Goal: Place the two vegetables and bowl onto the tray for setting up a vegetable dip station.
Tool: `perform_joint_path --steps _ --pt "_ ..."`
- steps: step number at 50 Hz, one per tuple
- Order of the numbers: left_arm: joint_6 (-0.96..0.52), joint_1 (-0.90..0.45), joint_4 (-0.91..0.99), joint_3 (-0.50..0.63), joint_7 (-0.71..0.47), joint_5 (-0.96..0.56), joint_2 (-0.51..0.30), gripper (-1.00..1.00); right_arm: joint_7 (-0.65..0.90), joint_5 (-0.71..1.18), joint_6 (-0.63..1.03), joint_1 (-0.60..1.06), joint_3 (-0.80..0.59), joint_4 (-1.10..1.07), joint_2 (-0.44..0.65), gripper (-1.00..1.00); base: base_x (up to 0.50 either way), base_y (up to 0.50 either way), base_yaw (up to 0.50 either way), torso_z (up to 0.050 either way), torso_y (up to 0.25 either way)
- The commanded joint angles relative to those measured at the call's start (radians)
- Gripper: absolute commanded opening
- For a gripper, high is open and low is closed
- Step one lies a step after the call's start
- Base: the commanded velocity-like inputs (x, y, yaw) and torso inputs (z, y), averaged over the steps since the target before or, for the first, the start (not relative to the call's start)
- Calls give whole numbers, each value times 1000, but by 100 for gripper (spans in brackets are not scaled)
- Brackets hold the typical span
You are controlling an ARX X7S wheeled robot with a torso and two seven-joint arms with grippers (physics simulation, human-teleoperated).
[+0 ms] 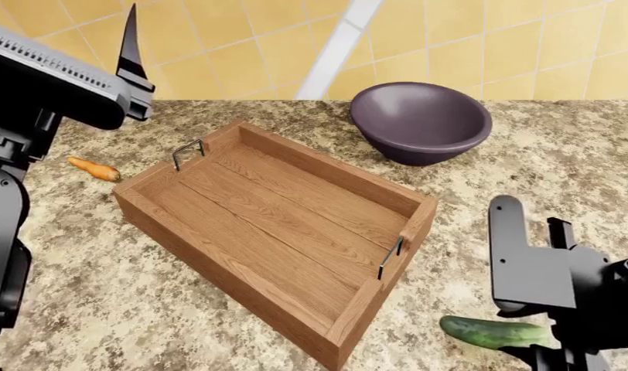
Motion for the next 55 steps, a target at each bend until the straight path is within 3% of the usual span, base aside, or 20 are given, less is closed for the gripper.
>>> perform_joint_path --steps 1,12,25,32,47,55 --pt "2 -3 -4 3 -1 1 0 100 -42 -28 -8 72 23 5 -21 -100 0 0 0 0 0" --pt "2 -3 -1 2 -4 -1 0 100 -183 -196 -178 176 -27 48 -44 -100 0 0 0 0 0" --pt "-14 20 35 -18 -6 -11 -17 100 -273 -440 -750 201 -43 292 -117 -100 0 0 0 0 0" --pt "-11 24 34 -23 -8 -15 -18 100 -243 -428 -810 199 -12 343 -154 -100 0 0 0 0 0" --pt "-23 39 50 -32 -9 -20 -29 100 -200 -520 -1261 171 25 744 -373 -100 0 0 0 0 1" --pt "-23 36 47 -35 -8 -23 -33 100 -181 -571 -1628 134 33 1078 -524 -100 0 0 0 0 0"
